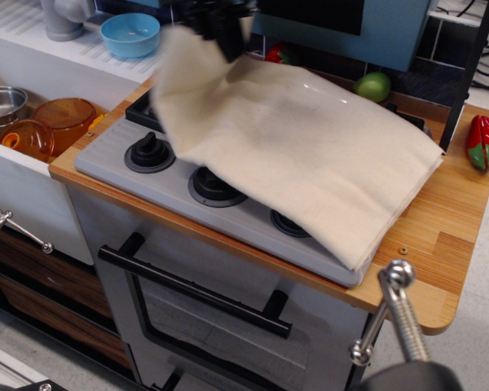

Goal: Fold cloth in half

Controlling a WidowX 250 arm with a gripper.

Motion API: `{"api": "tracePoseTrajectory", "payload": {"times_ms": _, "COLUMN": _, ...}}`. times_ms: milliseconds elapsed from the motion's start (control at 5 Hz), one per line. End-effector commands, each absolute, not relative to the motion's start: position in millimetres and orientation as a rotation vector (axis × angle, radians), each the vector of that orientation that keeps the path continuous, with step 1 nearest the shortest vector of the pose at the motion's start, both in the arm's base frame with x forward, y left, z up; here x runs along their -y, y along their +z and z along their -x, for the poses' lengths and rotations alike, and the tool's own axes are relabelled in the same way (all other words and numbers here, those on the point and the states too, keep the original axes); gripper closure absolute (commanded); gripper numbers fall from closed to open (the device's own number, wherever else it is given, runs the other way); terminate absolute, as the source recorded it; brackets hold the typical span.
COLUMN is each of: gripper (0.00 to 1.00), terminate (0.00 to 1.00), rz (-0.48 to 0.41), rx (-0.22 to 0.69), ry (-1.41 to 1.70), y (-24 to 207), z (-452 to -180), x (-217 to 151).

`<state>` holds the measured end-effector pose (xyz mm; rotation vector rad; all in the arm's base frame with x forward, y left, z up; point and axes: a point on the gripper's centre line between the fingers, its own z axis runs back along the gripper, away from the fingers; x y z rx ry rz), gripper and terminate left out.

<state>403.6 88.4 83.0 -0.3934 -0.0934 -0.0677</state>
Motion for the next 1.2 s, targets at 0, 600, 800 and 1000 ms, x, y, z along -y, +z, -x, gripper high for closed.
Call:
{"api": "tracePoseTrajectory", "payload": {"times_ms": 0, "gripper": 1.0, "terminate": 0.0, "rz": 0.369, "rx": 0.199, "ry": -0.076, "y": 141, "z": -407, "x": -67}}
{"api": "tracePoseTrajectory", "payload": {"times_ms": 600, "gripper": 1.0, "terminate": 0.0, "rz": 0.426, "rx": 0.168, "ry": -0.14, "y": 153, "z": -380, "x": 38}}
{"api": "tracePoseTrajectory", "payload": {"times_ms": 800, "gripper": 1.0, "terminate": 0.0, "rz": 0.409, "rx": 0.146, "ry": -0.204, "y": 133, "z": -359, "x": 73}}
{"api": "tracePoseTrajectory", "payload": {"times_ms": 1000, "gripper": 1.0, "terminate": 1.0, "rz": 0.414, "rx": 0.126, "ry": -0.252, "y": 119, "z": -344, "x": 108}}
